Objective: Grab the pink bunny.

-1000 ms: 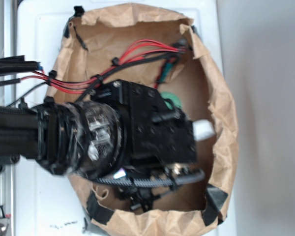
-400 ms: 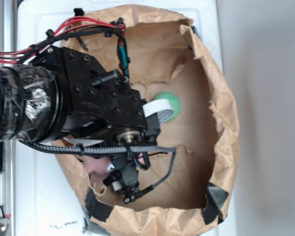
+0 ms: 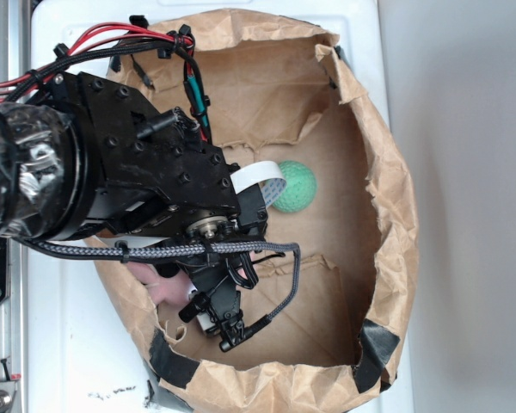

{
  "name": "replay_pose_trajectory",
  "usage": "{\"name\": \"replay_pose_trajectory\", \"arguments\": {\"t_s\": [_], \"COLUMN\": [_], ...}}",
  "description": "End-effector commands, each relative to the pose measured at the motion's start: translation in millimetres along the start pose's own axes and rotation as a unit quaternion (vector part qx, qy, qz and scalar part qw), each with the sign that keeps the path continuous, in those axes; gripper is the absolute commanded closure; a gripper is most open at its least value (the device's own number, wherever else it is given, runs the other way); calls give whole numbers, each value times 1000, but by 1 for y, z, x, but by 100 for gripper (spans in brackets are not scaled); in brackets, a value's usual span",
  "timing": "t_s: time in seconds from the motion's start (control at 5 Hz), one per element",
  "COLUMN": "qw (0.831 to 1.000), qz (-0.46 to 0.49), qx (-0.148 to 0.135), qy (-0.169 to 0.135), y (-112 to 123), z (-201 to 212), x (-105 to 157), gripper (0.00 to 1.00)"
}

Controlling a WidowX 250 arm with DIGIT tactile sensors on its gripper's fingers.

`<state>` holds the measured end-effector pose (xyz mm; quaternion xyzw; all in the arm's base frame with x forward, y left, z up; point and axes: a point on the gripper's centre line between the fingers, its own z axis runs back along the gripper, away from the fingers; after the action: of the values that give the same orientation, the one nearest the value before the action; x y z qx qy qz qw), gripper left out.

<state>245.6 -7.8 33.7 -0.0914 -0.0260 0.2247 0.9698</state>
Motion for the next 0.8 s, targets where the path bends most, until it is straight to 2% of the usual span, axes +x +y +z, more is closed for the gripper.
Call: {"name": "replay_pose_trajectory", "arguments": {"t_s": [0.0,0.2,0.6], "qw": [995,996,998], "qz": [-83,-73,-59], "qx": [-17,-4,-28], "qy": [-47,-44,-25], "y": [-80,-90,-103], "z": [169,191,220], "x": [48,45,56], "gripper": [100,100,100]}}
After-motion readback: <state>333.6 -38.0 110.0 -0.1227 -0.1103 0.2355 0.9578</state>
